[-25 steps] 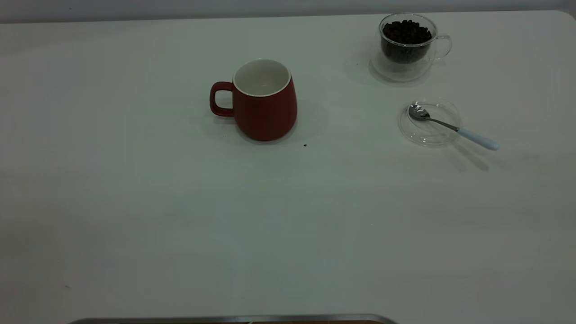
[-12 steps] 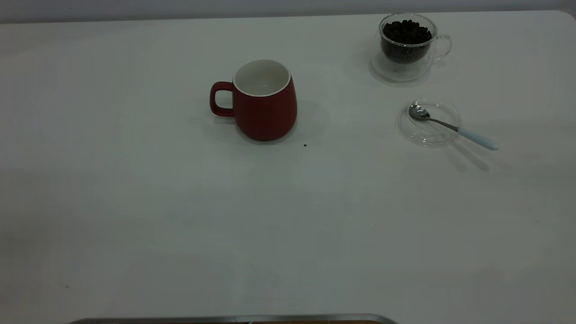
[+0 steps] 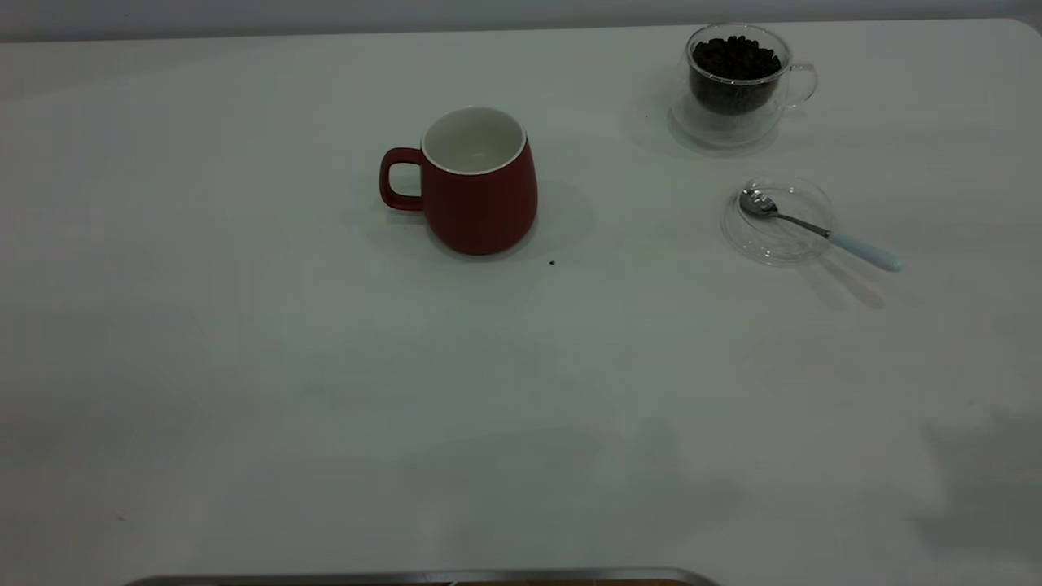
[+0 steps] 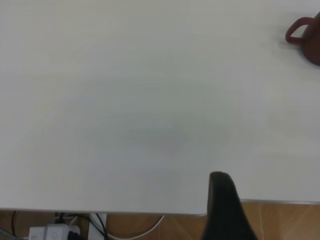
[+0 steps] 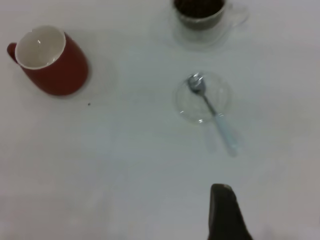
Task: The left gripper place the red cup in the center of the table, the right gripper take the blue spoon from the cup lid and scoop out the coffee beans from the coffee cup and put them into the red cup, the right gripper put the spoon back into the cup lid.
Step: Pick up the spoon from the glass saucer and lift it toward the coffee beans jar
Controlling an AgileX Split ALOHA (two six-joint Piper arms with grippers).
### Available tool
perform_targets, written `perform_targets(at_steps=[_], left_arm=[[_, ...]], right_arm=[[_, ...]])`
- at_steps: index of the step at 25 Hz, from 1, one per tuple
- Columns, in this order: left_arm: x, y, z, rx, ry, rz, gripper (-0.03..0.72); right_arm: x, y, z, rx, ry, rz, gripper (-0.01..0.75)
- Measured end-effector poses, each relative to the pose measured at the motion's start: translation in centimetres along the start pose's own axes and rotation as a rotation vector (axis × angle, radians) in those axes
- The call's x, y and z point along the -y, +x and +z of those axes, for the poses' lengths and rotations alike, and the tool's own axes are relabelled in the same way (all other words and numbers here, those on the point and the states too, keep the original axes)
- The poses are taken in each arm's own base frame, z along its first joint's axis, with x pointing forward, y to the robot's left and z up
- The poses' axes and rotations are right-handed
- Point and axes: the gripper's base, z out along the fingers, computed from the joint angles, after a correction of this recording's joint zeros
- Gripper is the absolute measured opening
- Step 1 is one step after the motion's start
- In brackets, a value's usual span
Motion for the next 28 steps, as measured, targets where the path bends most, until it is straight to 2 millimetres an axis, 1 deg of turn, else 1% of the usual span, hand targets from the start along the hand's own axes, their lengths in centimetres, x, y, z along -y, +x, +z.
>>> perform_targets(at_steps=[4,8,12,14,16,18,20,24,26,28], left_arm=[[0.0,0.0,0.0,0.000,0.000,0.000,0.516],[0.0,0.0,0.0,0.000,0.000,0.000,0.516],[0.0,0.0,0.0,0.000,0.000,0.000,0.516],[0.0,0.0,0.0,0.000,0.000,0.000,0.516],[0.0,0.0,0.0,0.001,0.000,0.000,0.516],[0.0,0.0,0.0,0.001,0.000,0.000,0.516],[0.0,0.0,0.0,0.001,0.000,0.000,0.516],[0.0,0.0,0.0,0.001,0.000,0.002,0.516],[0.0,0.0,0.0,0.001,0.000,0.002,0.516],[0.0,0.0,0.0,0.001,0.000,0.002,0.516]], right_arm=[[1.1,-0.1,3.8,-0.054,0.020,0.081,0.485],[2.1,0.7,7.3,-0.138,0.040,0.124,0.485],[2.8,1.6,10.2,-0.217,0.039,0.157,0.485],[3.0,1.5,11.7,-0.240,0.032,0.189,0.485],[3.4,1.0,13.4,-0.256,0.020,0.200,0.485],[3.8,0.5,15.1,-0.282,-0.017,0.212,0.485],[4.3,0.5,16.9,-0.327,-0.065,0.245,0.485],[5.9,0.6,19.7,-0.377,-0.125,0.303,0.485],[6.8,0.5,20.5,-0.380,-0.127,0.325,0.485],[8.0,0.9,21.3,-0.397,-0.133,0.363,0.485]])
